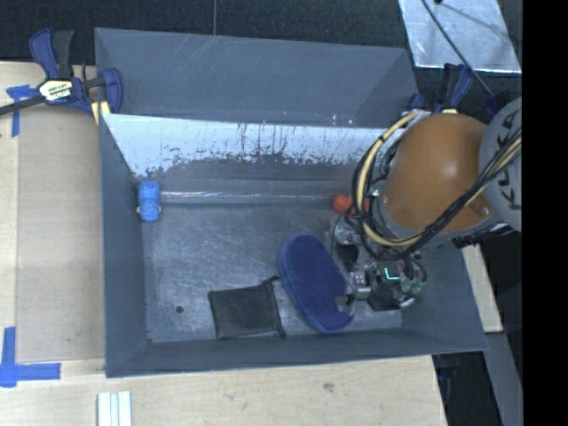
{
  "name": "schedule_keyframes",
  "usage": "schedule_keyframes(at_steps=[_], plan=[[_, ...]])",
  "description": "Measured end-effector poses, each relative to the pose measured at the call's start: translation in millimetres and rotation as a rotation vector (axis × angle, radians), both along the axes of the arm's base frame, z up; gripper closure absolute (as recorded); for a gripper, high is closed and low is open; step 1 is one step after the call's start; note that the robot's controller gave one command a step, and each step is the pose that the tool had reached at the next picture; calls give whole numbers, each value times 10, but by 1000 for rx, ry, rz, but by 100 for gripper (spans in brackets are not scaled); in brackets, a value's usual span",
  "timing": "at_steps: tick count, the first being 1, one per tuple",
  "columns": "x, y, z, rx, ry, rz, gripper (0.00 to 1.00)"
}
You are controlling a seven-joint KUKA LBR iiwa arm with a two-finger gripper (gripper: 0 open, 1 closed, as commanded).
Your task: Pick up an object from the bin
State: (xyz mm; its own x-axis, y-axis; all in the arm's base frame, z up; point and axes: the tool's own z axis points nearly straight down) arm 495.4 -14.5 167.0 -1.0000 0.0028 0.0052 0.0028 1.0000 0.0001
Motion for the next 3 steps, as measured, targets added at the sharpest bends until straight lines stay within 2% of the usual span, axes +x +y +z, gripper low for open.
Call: schedule_keyframes(at_steps=[1, 2, 3], plan=[[176, 324, -934, 0, -10, 668, 0], [233, 363, -886, 1, -34, 668, 100], [-29, 595, -876, 1, -16, 731, 100]])
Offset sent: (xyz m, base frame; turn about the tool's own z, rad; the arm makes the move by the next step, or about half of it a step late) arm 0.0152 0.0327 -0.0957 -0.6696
